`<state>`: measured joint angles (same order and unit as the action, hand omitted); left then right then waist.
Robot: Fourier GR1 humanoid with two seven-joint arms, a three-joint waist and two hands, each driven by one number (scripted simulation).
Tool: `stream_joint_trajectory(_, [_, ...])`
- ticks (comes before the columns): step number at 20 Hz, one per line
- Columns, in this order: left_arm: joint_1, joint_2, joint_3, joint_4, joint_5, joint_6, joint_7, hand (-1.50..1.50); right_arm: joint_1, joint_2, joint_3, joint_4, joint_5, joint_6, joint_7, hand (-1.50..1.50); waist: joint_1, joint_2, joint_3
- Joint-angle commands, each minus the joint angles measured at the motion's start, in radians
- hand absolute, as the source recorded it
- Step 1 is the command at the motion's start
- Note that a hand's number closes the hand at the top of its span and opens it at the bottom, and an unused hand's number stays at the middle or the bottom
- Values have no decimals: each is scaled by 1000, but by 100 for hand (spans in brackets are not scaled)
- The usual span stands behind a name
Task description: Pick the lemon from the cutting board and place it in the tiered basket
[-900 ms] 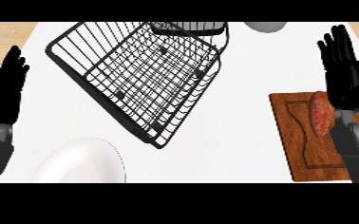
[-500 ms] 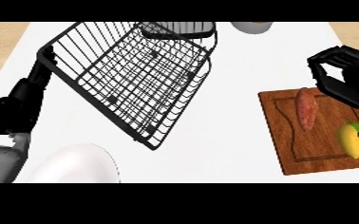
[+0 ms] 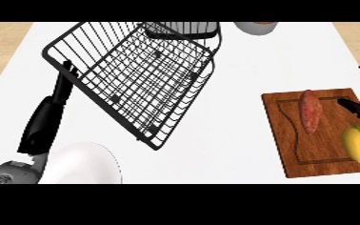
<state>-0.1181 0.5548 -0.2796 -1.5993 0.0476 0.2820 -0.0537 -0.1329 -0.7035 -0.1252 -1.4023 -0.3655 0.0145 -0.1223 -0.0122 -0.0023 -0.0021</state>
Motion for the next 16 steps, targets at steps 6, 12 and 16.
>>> stream_joint_trajectory(6, [25, -3, -11, -20, -15, -10, -32, 0, 122, -445, 87, -123, 203, 192, 345, -150, -27, -8, -7])
stream_joint_trajectory(12, [45, -5, -16, -37, -18, -23, -29, 0, 145, -596, 103, -348, 210, 262, 660, -150, -24, -10, -4])
stream_joint_trajectory(16, [50, -28, -32, -70, -44, -19, -18, 0, 132, -548, 150, -519, 208, 212, 915, -150, 5, -3, 0])
